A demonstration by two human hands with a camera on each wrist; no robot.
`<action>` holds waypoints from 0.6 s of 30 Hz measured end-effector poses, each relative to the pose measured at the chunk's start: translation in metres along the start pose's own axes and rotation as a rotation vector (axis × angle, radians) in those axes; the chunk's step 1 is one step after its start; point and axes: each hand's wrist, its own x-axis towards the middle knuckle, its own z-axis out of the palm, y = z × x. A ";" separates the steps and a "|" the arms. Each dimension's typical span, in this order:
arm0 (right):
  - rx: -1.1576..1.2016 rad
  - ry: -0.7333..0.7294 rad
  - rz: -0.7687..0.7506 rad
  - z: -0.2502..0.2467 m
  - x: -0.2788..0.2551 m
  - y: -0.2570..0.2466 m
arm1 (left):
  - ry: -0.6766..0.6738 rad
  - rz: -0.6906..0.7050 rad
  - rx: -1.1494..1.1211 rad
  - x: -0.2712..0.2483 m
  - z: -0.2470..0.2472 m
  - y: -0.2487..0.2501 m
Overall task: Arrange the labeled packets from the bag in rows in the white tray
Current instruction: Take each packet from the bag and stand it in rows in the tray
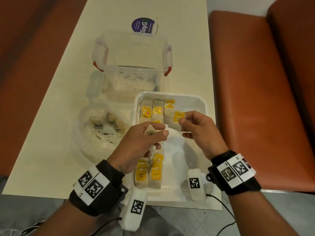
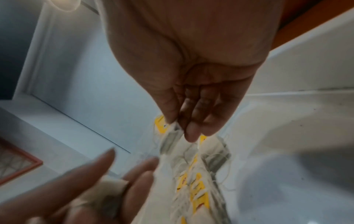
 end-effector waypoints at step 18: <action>-0.374 0.101 0.100 0.018 0.055 0.024 | -0.119 -0.039 -0.263 -0.033 -0.029 0.010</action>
